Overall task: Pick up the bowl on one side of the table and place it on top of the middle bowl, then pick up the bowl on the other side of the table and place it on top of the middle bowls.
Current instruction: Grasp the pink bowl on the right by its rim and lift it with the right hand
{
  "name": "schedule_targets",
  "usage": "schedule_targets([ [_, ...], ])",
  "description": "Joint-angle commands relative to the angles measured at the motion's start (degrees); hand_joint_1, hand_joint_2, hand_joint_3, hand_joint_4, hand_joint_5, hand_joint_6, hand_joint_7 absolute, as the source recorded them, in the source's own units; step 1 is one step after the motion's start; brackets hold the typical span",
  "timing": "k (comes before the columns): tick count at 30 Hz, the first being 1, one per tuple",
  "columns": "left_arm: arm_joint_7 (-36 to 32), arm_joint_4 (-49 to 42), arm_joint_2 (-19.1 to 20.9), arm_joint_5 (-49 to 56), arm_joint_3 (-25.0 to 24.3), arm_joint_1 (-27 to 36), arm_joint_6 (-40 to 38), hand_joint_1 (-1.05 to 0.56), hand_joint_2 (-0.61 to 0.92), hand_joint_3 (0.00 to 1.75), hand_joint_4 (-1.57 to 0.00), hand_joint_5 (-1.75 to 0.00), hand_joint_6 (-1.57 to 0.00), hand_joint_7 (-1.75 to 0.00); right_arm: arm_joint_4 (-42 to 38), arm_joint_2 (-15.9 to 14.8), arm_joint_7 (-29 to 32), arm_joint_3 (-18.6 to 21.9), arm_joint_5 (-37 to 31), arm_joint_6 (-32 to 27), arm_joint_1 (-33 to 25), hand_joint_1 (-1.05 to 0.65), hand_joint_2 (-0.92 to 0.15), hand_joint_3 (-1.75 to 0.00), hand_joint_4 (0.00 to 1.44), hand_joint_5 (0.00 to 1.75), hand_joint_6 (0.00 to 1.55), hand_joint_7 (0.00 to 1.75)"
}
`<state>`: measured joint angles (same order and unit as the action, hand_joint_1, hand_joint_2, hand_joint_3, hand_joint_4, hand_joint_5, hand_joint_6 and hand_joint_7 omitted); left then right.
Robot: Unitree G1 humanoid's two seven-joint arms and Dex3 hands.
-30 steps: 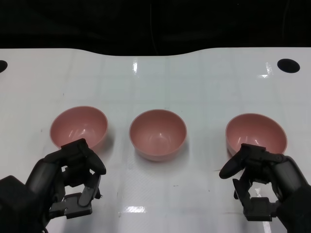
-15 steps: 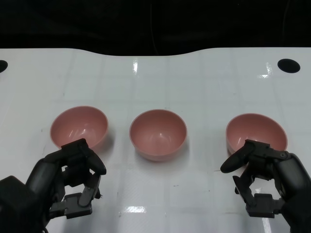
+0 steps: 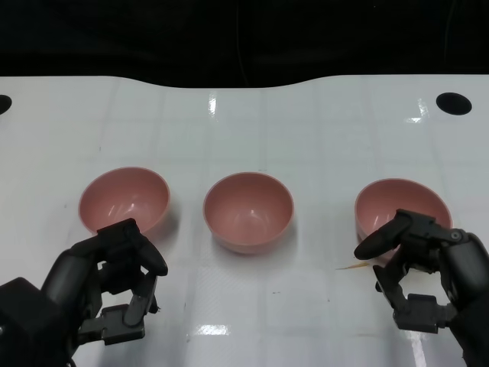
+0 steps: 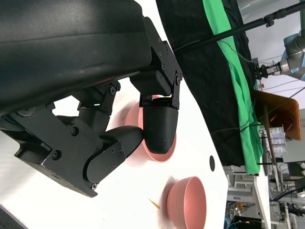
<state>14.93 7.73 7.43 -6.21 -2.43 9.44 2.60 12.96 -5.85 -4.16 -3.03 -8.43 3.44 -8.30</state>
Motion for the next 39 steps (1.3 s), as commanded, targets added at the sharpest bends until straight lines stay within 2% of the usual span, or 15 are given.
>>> schedule_targets([
  [1, -0.3, 0.4, 0.6, -0.2, -0.4, 0.1, -0.2, -0.16, 0.43, 1.28, -0.76, -1.75, -0.71, -1.56, 1.0, -0.1, 0.8, 0.8, 0.2, 0.0, 0.7, -0.05, -0.46, -1.05, 0.65, 1.42, 0.69, 1.04],
  [4, 0.1, -0.6, 0.6, -0.7, -0.6, -0.3, 0.5, -0.16, 0.41, 1.28, -0.77, -1.75, -0.73, -1.56, 0.8, -0.1, 1.1, 1.2, 0.1, 0.6, 1.0, -0.07, -0.47, -1.03, 0.61, 1.40, 0.66, 1.02],
  [9, -0.4, -0.2, 0.8, -0.1, -0.4, -0.3, -0.1, -0.17, 0.40, 1.30, -0.79, -1.75, -0.75, -1.54, 0.6, -0.7, 1.9, 1.5, -1.2, 1.7, 1.5, -0.09, -0.53, -0.87, 0.56, 1.30, 0.60, 0.96],
  [13, -0.7, 1.2, 0.8, 0.0, -0.3, 0.1, -1.7, -0.14, 0.42, 1.29, -0.79, -1.75, -0.74, -1.51, 1.6, -1.3, 1.8, 1.8, -2.2, 0.3, 1.8, -0.14, -0.61, -0.68, 0.49, 1.05, 0.51, 0.75],
  [17, -0.9, 1.7, 0.8, 0.2, -0.5, 0.3, -2.2, -0.14, 0.45, 1.25, -0.78, -1.75, -0.74, -1.50, 2.3, -2.5, 1.5, 1.8, -3.6, -0.4, 2.1, -0.15, -0.65, -0.60, 0.43, 0.96, 0.48, 0.65],
  [20, -1.0, 2.0, 1.0, 0.6, -0.4, 0.5, -2.5, -0.13, 0.46, 1.25, -0.78, -1.75, -0.74, -1.49, 3.5, -4.9, 0.4, 1.5, -6.6, -2.5, 2.7, -0.24, -0.74, -0.32, 0.32, 0.93, 0.43, 0.49],
  [23, -1.3, 2.9, 0.8, 0.5, -0.4, 0.6, -3.7, -0.12, 0.46, 1.24, -0.78, -1.75, -0.75, -1.49, 4.7, -6.8, -0.9, 1.2, -8.9, -4.4, 3.0, -0.30, -0.79, -0.15, 0.23, 0.93, 0.37, 0.39],
  [28, -0.9, 3.5, 0.6, -0.4, -0.5, 0.7, -4.8, -0.12, 0.46, 1.23, -0.76, -1.75, -0.74, -1.49, 6.0, -10.7, -2.5, -0.2, -15.0, -6.1, 3.7, -0.40, -0.82, -0.05, 0.17, 0.90, 0.33, 0.32],
  [30, -0.8, 3.1, 0.6, -0.4, -0.5, 0.6, -4.3, -0.13, 0.46, 1.23, -0.76, -1.75, -0.74, -1.49, 5.9, -12.2, -2.7, -0.7, -17.7, -6.2, 4.1, -0.44, -0.82, -0.02, 0.19, 0.82, 0.35, 0.27],
  [35, -0.8, 3.3, 0.2, -0.4, -0.1, 0.7, -4.0, -0.16, 0.45, 1.24, -0.77, -1.75, -0.74, -1.49, 5.9, -14.1, -3.3, -1.6, -21.4, -6.2, 4.7, -0.48, -0.79, 0.00, 0.16, 0.73, 0.35, 0.20],
  [39, -0.3, 2.4, 0.0, -1.1, -0.3, 0.4, -3.1, -0.20, 0.42, 1.25, -0.76, -1.75, -0.74, -1.52, 6.0, -15.2, -4.9, -3.5, -26.3, -8.8, 5.8, -0.52, -0.79, 0.00, 0.14, 0.65, 0.34, 0.13],
])
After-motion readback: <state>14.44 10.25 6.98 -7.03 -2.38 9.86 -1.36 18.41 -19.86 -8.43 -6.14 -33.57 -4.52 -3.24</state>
